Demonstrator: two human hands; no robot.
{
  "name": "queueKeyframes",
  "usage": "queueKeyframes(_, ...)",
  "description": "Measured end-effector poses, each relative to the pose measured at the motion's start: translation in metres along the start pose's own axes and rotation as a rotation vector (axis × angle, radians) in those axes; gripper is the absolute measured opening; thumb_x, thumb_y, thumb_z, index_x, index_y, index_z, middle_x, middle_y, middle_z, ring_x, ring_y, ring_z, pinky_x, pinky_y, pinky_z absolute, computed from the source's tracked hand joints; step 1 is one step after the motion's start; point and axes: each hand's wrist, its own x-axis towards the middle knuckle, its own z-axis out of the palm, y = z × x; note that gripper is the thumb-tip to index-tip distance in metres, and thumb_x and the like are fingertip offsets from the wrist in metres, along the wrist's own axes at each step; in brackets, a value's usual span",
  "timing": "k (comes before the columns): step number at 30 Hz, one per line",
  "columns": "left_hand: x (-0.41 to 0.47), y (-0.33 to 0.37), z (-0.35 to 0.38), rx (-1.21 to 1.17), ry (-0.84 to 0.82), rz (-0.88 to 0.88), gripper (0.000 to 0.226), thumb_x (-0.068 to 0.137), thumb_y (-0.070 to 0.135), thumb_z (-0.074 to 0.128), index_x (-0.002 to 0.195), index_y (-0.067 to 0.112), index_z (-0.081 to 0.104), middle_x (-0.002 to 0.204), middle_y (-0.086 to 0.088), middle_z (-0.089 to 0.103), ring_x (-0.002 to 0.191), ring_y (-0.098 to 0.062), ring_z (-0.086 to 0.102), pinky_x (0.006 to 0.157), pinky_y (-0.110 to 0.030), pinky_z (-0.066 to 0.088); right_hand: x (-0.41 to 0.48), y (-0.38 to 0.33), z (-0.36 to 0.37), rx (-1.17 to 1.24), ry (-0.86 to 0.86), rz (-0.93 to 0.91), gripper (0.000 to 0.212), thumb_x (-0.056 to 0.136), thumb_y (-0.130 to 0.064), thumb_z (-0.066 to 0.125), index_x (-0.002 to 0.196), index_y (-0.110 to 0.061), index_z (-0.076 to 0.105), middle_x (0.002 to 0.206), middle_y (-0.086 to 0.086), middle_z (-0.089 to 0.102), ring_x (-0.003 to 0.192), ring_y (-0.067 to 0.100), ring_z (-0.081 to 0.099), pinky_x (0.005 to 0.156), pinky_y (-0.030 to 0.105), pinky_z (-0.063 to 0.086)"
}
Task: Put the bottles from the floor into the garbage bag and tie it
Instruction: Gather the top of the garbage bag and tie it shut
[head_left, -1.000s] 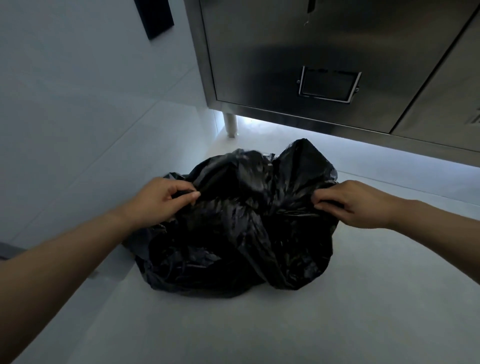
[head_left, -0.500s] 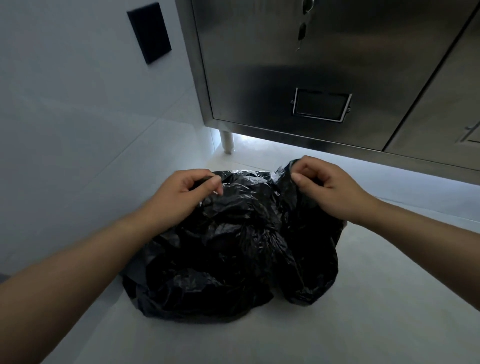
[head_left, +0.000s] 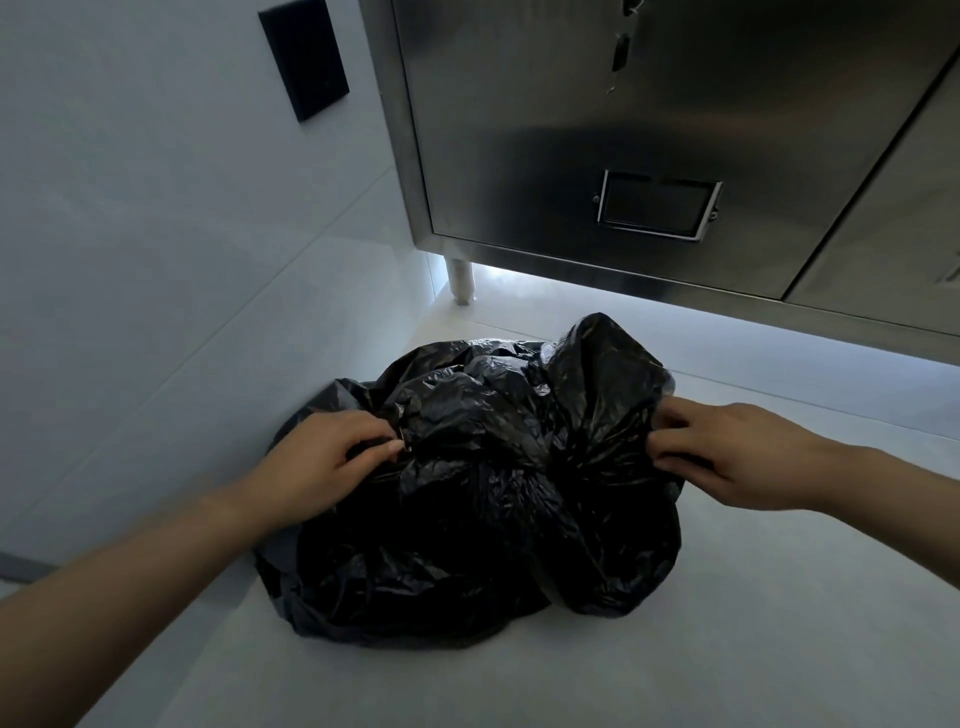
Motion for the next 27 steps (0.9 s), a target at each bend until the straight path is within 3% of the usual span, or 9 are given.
queueKeyframes(3, -0.001, -0.004, 0.003, 0.019, -0.076, 0.05, 0.039, 0.09, 0.054, 0.035, 0.093, 0.027, 0.062, 0.09, 0.009, 0.069, 0.082, -0.004, 0.061, 0.074, -0.027, 0.046, -0.006, -0.002, -0.003, -0.044, -0.057, 0.008, 0.004, 0.089, -0.029, 0.051, 0.086, -0.03, 0.05, 0.103, -0.001, 0.05, 0.05, 0.012, 0.04, 0.048, 0.023, 0.033)
queueKeyframes(7, 0.001, -0.009, -0.001, 0.061, -0.157, 0.025, 0.028, 0.089, 0.06, 0.025, 0.081, 0.041, 0.044, 0.06, 0.007, 0.055, 0.058, -0.006, 0.054, 0.057, -0.029, 0.044, -0.003, -0.005, -0.009, -0.049, -0.023, 0.09, 0.004, 0.09, -0.029, 0.051, 0.087, -0.028, 0.054, 0.12, 0.004, 0.044, 0.055, 0.019, 0.049, 0.051, 0.027, 0.04)
queueKeyframes(11, 0.007, -0.002, -0.005, -0.06, 0.02, -0.006, 0.023, 0.088, 0.058, 0.031, 0.081, 0.042, 0.046, 0.059, 0.004, 0.052, 0.054, -0.009, 0.05, 0.057, -0.029, 0.041, 0.005, -0.01, -0.017, -0.12, -0.087, 0.156, 0.011, 0.095, -0.039, 0.034, 0.093, -0.033, 0.043, 0.088, -0.01, 0.051, 0.071, 0.019, 0.054, 0.059, 0.031, 0.044)
queueKeyframes(14, 0.013, 0.012, -0.005, -0.204, 0.224, -0.048, 0.022, 0.089, 0.051, 0.036, 0.081, 0.037, 0.051, 0.068, 0.005, 0.055, 0.056, -0.011, 0.049, 0.059, -0.029, 0.04, 0.014, -0.014, -0.039, -0.019, -0.076, 0.168, 0.011, 0.091, -0.045, 0.03, 0.082, -0.042, 0.033, 0.065, -0.01, 0.048, 0.061, 0.01, 0.047, 0.057, 0.03, 0.042)
queueKeyframes(19, 0.033, 0.043, -0.005, -0.425, 0.47, -0.122, 0.023, 0.091, 0.045, 0.039, 0.074, 0.035, 0.052, 0.073, 0.007, 0.057, 0.066, -0.008, 0.052, 0.064, -0.02, 0.039, 0.048, -0.039, -0.059, 0.718, 0.335, 0.191, 0.015, 0.094, -0.035, 0.045, 0.08, -0.034, 0.051, 0.067, -0.012, 0.055, 0.061, 0.003, 0.048, 0.06, 0.014, 0.038)
queueKeyframes(21, 0.043, 0.055, -0.004, -0.484, 0.491, -0.119, 0.024, 0.091, 0.043, 0.039, 0.072, 0.035, 0.052, 0.071, 0.013, 0.056, 0.067, -0.003, 0.051, 0.065, -0.013, 0.038, 0.069, -0.051, -0.049, 0.947, 0.45, 0.24, 0.016, 0.095, -0.028, 0.048, 0.08, -0.027, 0.053, 0.068, 0.004, 0.053, 0.063, 0.012, 0.045, 0.062, 0.024, 0.038)
queueKeyframes(23, 0.051, 0.059, -0.003, -0.486, 0.485, -0.132, 0.026, 0.091, 0.044, 0.038, 0.071, 0.033, 0.051, 0.069, 0.014, 0.055, 0.065, -0.002, 0.048, 0.063, -0.012, 0.037, 0.081, -0.055, -0.036, 0.999, 0.525, 0.321, 0.016, 0.095, -0.029, 0.048, 0.08, -0.026, 0.052, 0.068, 0.006, 0.052, 0.063, 0.017, 0.044, 0.063, 0.032, 0.037)
queueKeyframes(25, 0.053, 0.05, -0.004, -0.466, 0.491, -0.179, 0.027, 0.091, 0.043, 0.039, 0.069, 0.031, 0.05, 0.066, 0.016, 0.054, 0.062, -0.001, 0.048, 0.059, -0.012, 0.036, 0.082, -0.044, -0.025, 0.907, 0.604, 0.424, 0.016, 0.094, -0.031, 0.048, 0.078, -0.027, 0.051, 0.065, -0.008, 0.055, 0.06, 0.008, 0.047, 0.061, 0.026, 0.038)
queueKeyframes(27, 0.047, 0.03, -0.005, -0.43, 0.531, -0.273, 0.028, 0.091, 0.038, 0.04, 0.066, 0.033, 0.05, 0.062, 0.015, 0.055, 0.059, -0.001, 0.048, 0.056, -0.014, 0.035, 0.071, -0.025, -0.018, 0.839, 0.673, 0.55, 0.017, 0.094, -0.031, 0.048, 0.077, -0.027, 0.05, 0.063, 0.001, 0.057, 0.049, 0.006, 0.043, 0.049, 0.018, 0.036)
